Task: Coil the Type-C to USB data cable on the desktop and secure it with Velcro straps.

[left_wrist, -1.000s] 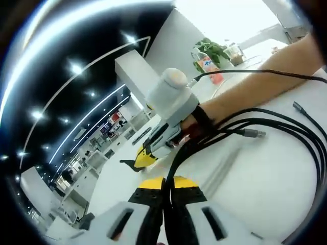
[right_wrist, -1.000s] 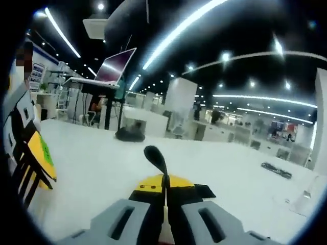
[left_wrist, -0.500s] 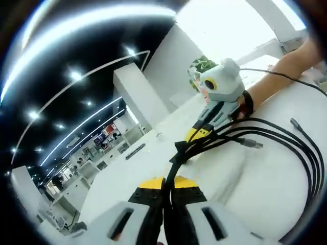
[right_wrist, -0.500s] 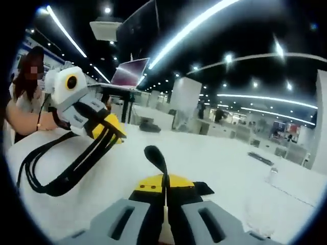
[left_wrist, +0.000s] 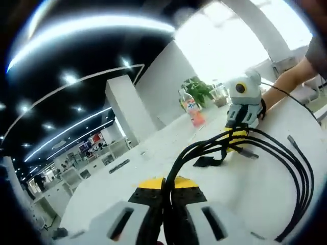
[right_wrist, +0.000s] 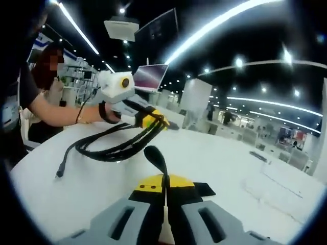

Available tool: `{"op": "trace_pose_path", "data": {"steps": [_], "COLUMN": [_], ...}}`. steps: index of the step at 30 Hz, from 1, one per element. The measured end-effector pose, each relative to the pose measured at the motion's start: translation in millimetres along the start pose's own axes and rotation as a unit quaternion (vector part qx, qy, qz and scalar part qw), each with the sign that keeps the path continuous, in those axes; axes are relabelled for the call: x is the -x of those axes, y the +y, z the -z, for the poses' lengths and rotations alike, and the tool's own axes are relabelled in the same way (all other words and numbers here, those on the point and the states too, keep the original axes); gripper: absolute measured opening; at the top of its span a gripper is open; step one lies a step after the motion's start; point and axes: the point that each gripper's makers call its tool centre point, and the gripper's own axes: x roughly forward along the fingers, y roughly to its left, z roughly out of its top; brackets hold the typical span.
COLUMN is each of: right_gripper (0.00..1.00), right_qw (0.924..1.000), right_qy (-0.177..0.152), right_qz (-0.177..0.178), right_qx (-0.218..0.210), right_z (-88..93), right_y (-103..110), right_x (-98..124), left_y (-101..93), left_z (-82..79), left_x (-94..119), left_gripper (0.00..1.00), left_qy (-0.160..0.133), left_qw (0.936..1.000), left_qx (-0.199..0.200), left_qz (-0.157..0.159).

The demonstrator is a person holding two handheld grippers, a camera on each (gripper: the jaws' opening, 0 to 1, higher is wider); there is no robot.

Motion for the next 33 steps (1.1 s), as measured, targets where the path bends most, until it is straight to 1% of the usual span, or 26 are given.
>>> {"op": "trace_pose_path", "data": {"steps": [2, 4, 7, 9, 12, 14, 15, 17, 19, 20, 22, 24, 26, 28, 29, 31, 32, 33], "right_gripper": [0.01, 0.01, 0.01, 0.02, 0.02, 0.02, 0.06, 0.12, 0.13, 0.14, 0.14, 0.14, 0.15, 0.16, 0.17, 0.16, 0.16, 0.14], "right_qw": [0.9999, 0.9998, 0.9996, 0.9991, 0.9983, 0.9983, 0.9985, 0.9986, 0.9982, 0.9978, 0.9978, 0.9986, 0.9993, 0.9996, 0.9993, 0.9974, 0.9936, 0.9883], "right_qy": [-0.001, -0.006, -0.020, -0.011, -0.007, -0.009, -0.011, -0.015, -0.015, -0.009, -0.007, -0.013, -0.030, -0.029, -0.028, -0.036, -0.050, -0.068], "right_qz": [-0.011, -0.015, -0.020, -0.028, -0.044, -0.045, -0.042, -0.042, -0.045, -0.048, -0.043, -0.033, -0.018, -0.002, 0.025, 0.057, 0.083, 0.099], "right_qx": [0.007, 0.011, 0.010, 0.031, 0.036, 0.035, 0.033, 0.028, 0.036, 0.045, 0.050, 0.040, 0.010, 0.003, -0.008, -0.026, -0.057, -0.095], "right_z": [-0.5, -2.2, -5.2, -1.3, 0.8, 0.7, 0.7, -0.4, -0.8, 0.2, 0.6, -0.8, -5.7, -7.5, -9.0, -11.5, -13.6, -15.8], "right_y": [4, 5, 5, 8, 12, 12, 11, 12, 14, 15, 11, 4, -4, -14, -27, -42, -54, -62], "right_x": [-1, -2, 1, 3, 8, 10, 10, 12, 15, 18, 26, 33, 38, 41, 43, 47, 51, 55], "left_y": [2.7, 2.1, -4.3, -10.4, -21.6, -29.9, -33.8, -41.3, -49.5, -54.4, -58.8, -62.0, -64.5, -68.2, -70.8, -74.0, -76.6, -79.5], "left_z": [-3.4, -6.6, -8.9, -12.4, -30.5, -41.8, -46.7, -53.6, -61.0, -65.5, -67.7, -65.3, -62.0, -57.1, -53.2, -47.4, -42.7, -38.8], "left_x": [1, 0, -2, -3, -6, -10, -12, -17, -24, -29, -35, -41, -45, -48, -49, -49, -50, -51], "left_gripper": [0.04, 0.04, 0.04, 0.04, 0.04, 0.04, 0.04, 0.04, 0.04, 0.04, 0.04, 0.04, 0.04, 0.04, 0.04, 0.04, 0.04, 0.04], "left_qy": [-0.006, -0.013, -0.013, -0.012, -0.039, -0.054, -0.060, -0.066, -0.072, -0.079, -0.080, -0.072, -0.065, -0.057, -0.052, -0.047, -0.041, -0.033], "left_qw": [1.0000, 0.9998, 0.9998, 0.9999, 0.9990, 0.9979, 0.9973, 0.9967, 0.9958, 0.9949, 0.9944, 0.9947, 0.9949, 0.9950, 0.9950, 0.9951, 0.9951, 0.9952], "left_qx": [0.002, 0.011, 0.012, 0.005, 0.010, 0.013, 0.014, 0.011, 0.005, 0.006, 0.005, 0.000, -0.002, -0.002, -0.002, 0.003, 0.007, 0.006], "left_qz": [-0.002, -0.001, 0.005, 0.011, 0.023, 0.032, 0.038, 0.047, 0.055, 0.062, 0.068, 0.073, 0.077, 0.082, 0.085, 0.087, 0.089, 0.092]}}
